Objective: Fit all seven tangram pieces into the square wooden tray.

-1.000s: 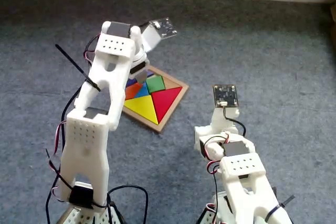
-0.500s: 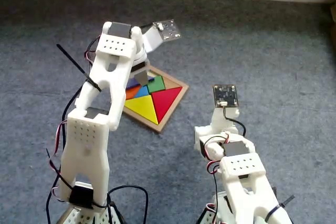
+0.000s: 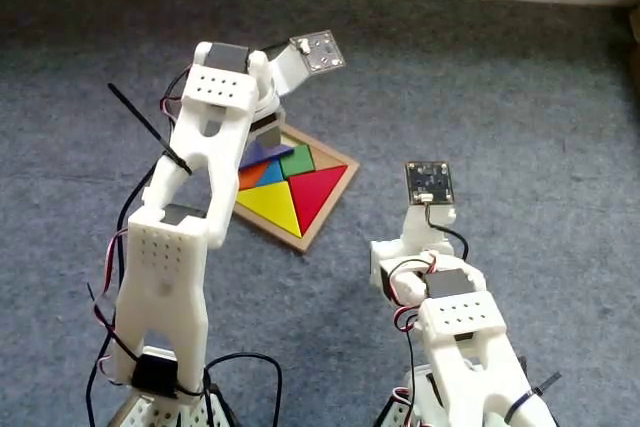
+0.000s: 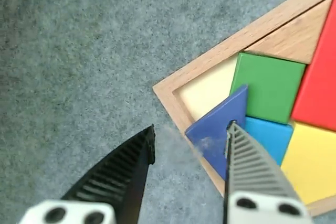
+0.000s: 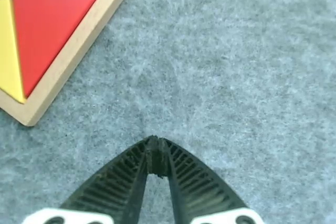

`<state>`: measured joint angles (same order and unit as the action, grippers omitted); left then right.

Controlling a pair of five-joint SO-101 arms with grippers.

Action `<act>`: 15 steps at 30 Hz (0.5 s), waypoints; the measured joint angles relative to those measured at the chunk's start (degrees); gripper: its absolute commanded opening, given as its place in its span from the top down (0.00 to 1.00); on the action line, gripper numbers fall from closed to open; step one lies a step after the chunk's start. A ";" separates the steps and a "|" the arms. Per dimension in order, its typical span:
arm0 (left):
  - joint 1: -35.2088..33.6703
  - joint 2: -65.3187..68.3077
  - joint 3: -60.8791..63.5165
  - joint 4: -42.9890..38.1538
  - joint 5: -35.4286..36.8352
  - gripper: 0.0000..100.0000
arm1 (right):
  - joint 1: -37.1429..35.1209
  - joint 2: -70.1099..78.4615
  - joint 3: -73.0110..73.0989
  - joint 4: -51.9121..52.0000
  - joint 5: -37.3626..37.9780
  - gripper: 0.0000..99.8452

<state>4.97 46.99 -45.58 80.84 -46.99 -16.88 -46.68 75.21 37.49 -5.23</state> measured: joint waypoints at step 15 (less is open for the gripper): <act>-1.05 4.40 -0.35 -3.78 1.93 0.79 | 0.00 0.00 0.00 0.00 0.00 0.99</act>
<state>3.91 51.38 -45.93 77.05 -45.05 -16.88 -46.68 75.21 37.49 -5.23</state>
